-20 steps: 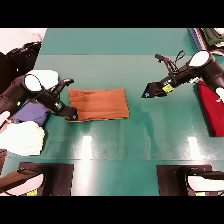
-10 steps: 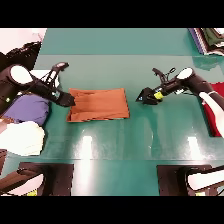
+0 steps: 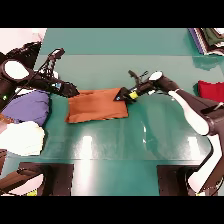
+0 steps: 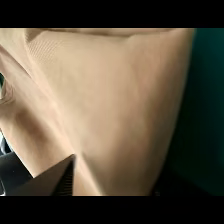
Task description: Fold the shirts.
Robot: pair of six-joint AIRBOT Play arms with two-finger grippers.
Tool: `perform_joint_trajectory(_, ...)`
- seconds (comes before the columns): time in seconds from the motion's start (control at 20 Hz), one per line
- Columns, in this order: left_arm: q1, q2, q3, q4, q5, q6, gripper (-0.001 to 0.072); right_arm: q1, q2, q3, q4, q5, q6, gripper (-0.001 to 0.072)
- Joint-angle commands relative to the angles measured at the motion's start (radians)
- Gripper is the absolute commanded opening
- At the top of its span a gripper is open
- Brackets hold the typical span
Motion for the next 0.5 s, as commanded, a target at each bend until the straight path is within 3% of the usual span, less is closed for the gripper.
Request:
perform_joint_trajectory(0.0, 0.000, 0.001, 0.002, -0.011, 0.011, -0.001, 0.0024, 0.083, -0.043, 0.079, 0.014, -0.023, -0.029, 0.0438)
perform_joint_trajectory(0.05, 0.000, 0.001, 0.002, -0.019, 0.014, -0.002, 0.0024, 0.087, -0.043, 0.098, 0.014, -0.022, -0.042, 0.0353)
perform_joint_trajectory(0.15, 0.000, 0.001, 0.002, -0.059, 0.018, -0.001, 0.0024, 0.083, -0.043, 0.143, 0.013, -0.004, -0.059, 0.0025)
perform_joint_trajectory(0.35, 0.000, 0.001, 0.002, -0.116, 0.017, -0.007, 0.0023, -0.007, 0.018, 0.201, -0.001, 0.015, -0.061, 0.0017)
perform_joint_trajectory(0.45, -0.001, 0.001, 0.002, -0.143, 0.018, -0.010, 0.0023, -0.104, 0.089, 0.200, -0.080, 0.019, -0.056, 0.0017)
